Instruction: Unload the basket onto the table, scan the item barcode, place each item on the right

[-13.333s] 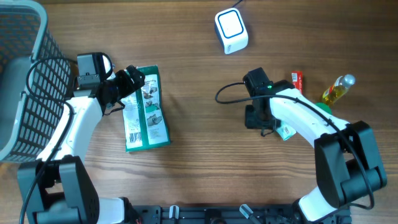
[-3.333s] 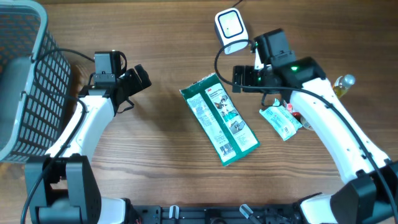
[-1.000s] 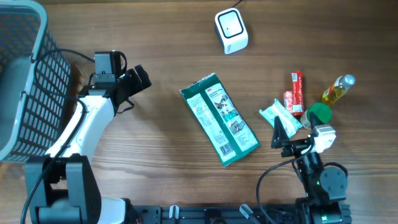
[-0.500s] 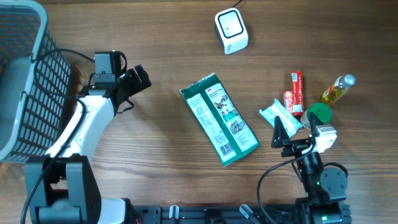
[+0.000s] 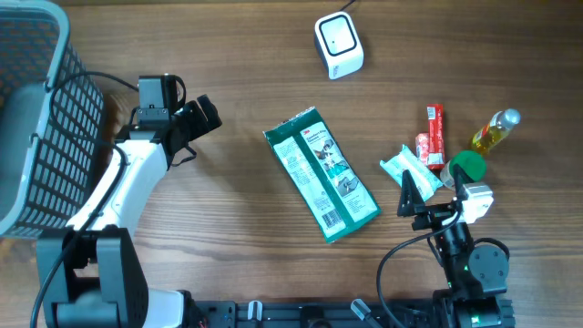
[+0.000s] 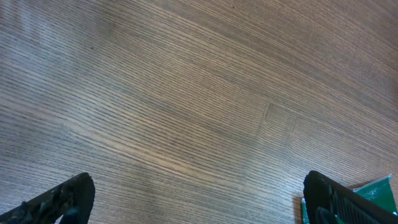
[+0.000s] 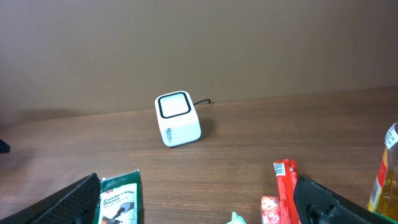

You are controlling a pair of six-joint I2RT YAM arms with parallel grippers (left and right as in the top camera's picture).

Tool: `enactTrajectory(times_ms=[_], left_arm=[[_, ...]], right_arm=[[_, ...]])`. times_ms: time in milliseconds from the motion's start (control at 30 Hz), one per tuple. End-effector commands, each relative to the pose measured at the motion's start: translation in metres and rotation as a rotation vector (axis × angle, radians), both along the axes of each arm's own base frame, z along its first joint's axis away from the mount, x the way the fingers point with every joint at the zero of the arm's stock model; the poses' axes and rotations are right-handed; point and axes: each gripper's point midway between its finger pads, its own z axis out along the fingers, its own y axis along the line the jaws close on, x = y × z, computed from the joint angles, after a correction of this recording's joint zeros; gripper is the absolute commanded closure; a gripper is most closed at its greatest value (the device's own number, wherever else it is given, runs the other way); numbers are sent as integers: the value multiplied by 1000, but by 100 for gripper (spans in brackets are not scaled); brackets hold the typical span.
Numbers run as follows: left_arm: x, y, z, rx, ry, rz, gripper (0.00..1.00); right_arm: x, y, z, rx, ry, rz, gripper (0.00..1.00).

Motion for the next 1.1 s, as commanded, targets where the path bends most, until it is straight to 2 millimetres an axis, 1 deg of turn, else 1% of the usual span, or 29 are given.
enactTrajectory(times_ms=[0, 67, 100, 167, 200, 267, 367, 400, 433, 467, 500, 533, 567, 600, 633, 700, 767, 867, 967, 1067], left_arm=[[0, 3, 2, 10, -4, 2, 0], [0, 3, 8, 10, -20, 2, 0], [0, 3, 15, 10, -38, 2, 0], [-1, 3, 35, 10, -84, 2, 0], [-3, 3, 48, 9, -116, 3, 0], [-8, 3, 91, 8, -230, 3, 0], [-20, 3, 143, 8, -374, 4, 0], [-30, 3, 171, 7, -452, 4, 0], [-45, 4, 204, 7, -549, 5, 0], [-66, 4, 240, 6, -658, 5, 0], [-83, 4, 264, 5, -738, 5, 0], [-99, 4, 283, 5, -804, 6, 0], [-135, 4, 317, 4, -935, 6, 0], [-150, 4, 328, 5, -983, 9, 0], [-174, 6, 339, 9, -1037, 18, 0], [-198, 6, 342, 8, -1067, 18, 0], [-223, 6, 338, 8, -1075, 18, 0], [-263, 7, 319, 10, -1065, 20, 0], [-285, 8, 304, 14, -1054, 28, 0], [-291, 9, 298, 14, -1067, 30, 0]], right_arm=[[0, -5, 3, 15, -10, -25, 0], [0, -5, 3, 15, -10, -25, 0], [0, -5, 3, 15, -10, -25, 0], [0, -5, 3, 15, -10, -25, 0], [0, -5, 3, 15, -10, -25, 0], [0, -5, 3, 16, -10, -25, 0], [0, -5, 2, 15, -10, -25, 0], [0, -5, 2, 15, -10, -25, 0], [0, -5, 3, 15, -10, -25, 0], [0, -5, 3, 16, -10, -25, 0], [0, -5, 3, 15, -10, -25, 0], [0, -5, 3, 15, -10, -25, 0], [0, -5, 3, 15, -10, -25, 0], [0, -5, 3, 15, -10, -25, 0], [0, -5, 3, 16, -10, -25, 0], [0, -5, 2, 15, -10, -25, 0], [0, -5, 3, 15, -10, -25, 0], [0, -5, 3, 15, -10, -25, 0], [0, -5, 3, 15, -10, -25, 0], [0, -5, 2, 15, -10, -25, 0]])
